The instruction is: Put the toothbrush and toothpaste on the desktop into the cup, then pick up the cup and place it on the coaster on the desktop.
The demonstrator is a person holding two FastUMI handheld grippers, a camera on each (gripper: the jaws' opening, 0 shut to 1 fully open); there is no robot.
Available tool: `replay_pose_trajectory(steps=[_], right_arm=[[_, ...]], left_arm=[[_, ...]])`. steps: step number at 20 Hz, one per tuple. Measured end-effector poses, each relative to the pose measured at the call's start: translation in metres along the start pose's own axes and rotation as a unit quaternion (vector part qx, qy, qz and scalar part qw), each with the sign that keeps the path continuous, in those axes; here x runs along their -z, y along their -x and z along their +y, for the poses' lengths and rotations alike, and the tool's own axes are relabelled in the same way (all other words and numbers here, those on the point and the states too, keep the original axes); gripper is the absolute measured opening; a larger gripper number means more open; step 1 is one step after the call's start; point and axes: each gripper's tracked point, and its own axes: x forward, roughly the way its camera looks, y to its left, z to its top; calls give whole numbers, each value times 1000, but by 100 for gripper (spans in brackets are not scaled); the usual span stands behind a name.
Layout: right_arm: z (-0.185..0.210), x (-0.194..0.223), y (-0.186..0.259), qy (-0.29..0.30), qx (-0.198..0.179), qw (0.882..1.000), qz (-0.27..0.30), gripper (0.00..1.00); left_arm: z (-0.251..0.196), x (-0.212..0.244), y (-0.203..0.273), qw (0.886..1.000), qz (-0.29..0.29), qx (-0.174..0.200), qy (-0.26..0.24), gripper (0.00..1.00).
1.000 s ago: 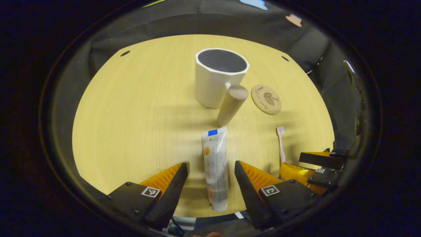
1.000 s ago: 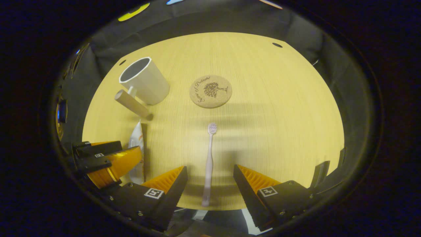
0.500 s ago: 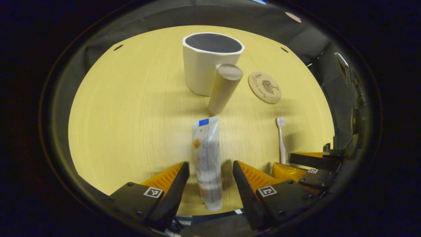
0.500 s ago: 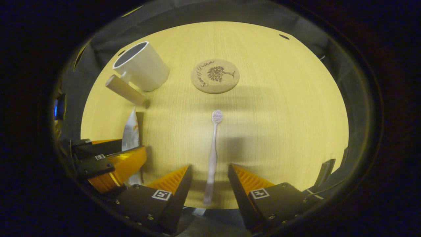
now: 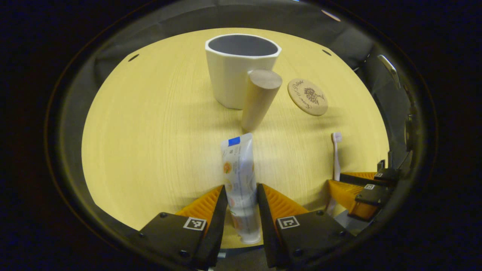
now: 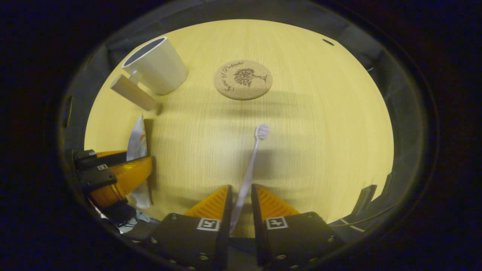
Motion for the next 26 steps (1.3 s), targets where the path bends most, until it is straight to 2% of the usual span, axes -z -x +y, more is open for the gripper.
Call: replay_pose_trajectory(steps=[1, 3, 5, 8, 9, 12, 13, 19, 20, 21, 26], right_arm=[[-2, 2, -6, 4, -7, 1000, 0, 17], [-3, 0, -11, 6, -11, 1000, -3, 17], [-3, 0, -6, 10, -18, 1000, -7, 10], [-3, -3, -4, 5, -25, 999, -21, 10], [-2, 0, -9, 8, -30, 999, -18, 4], [-3, -4, -7, 7, -36, 999, -34, 3], [-4, -5, -5, 6, -37, 998, -42, 2], [-3, -22, 15, -18, -61, 995, -80, 2], [-3, -29, 20, -23, -68, 993, -92, 0], [-1, -33, 25, -26, -76, 992, -102, 2], [3, -64, 46, -34, -95, 984, -150, 2]], left_arm=[[1, 1, -1, 1000, 0, -2, -3, 51], [1, 1, -2, 1000, -2, -5, -6, 49], [1, 1, -3, 1000, -5, -2, -11, 46], [3, -1, -2, 1000, -15, 1, -8, 41], [3, -2, -2, 1000, -18, 7, -12, 24], [3, -5, 0, 999, -38, 21, -2, 24], [4, -5, 1, 999, -44, 26, 3, 18], [15, -21, 19, 994, -103, 32, 31, 17], [19, -24, 23, 992, -114, 32, 34, 17], [22, -28, 26, 991, -126, 29, 38, 17], [46, -48, 48, 982, -179, 18, 59, 17]])
